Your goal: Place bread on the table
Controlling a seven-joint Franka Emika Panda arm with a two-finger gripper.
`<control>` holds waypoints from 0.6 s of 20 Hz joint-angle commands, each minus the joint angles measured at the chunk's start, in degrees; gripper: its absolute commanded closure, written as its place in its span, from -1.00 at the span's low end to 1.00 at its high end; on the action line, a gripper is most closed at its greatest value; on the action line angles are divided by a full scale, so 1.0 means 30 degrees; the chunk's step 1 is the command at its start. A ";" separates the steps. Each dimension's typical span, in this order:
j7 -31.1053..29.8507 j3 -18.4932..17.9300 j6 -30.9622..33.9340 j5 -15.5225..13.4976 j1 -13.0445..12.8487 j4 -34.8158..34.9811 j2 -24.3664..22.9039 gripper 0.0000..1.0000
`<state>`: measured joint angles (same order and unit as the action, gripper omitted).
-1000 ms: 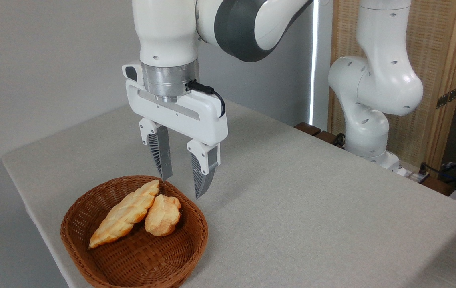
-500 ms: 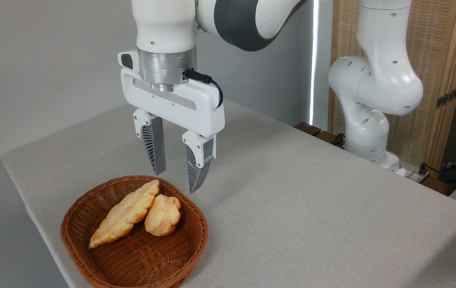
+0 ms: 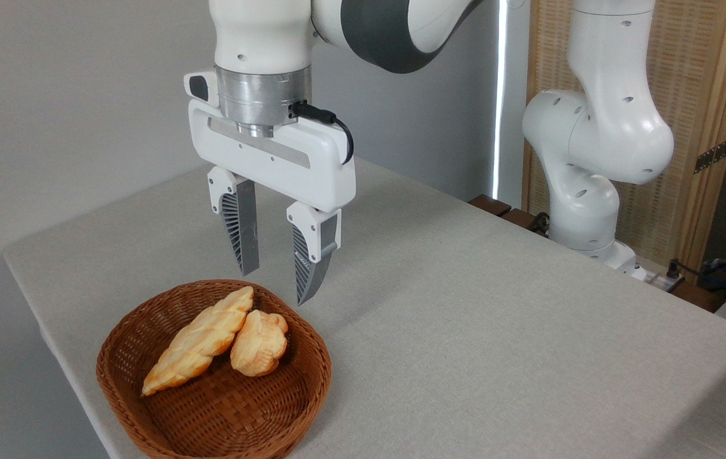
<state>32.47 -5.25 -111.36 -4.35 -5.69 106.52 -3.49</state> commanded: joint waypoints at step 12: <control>0.0398 -0.0126 0.0325 -0.0103 0.0168 -0.0234 0.0021 -1.00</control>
<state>32.49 -5.55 -111.37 -4.35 -5.45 106.49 -3.32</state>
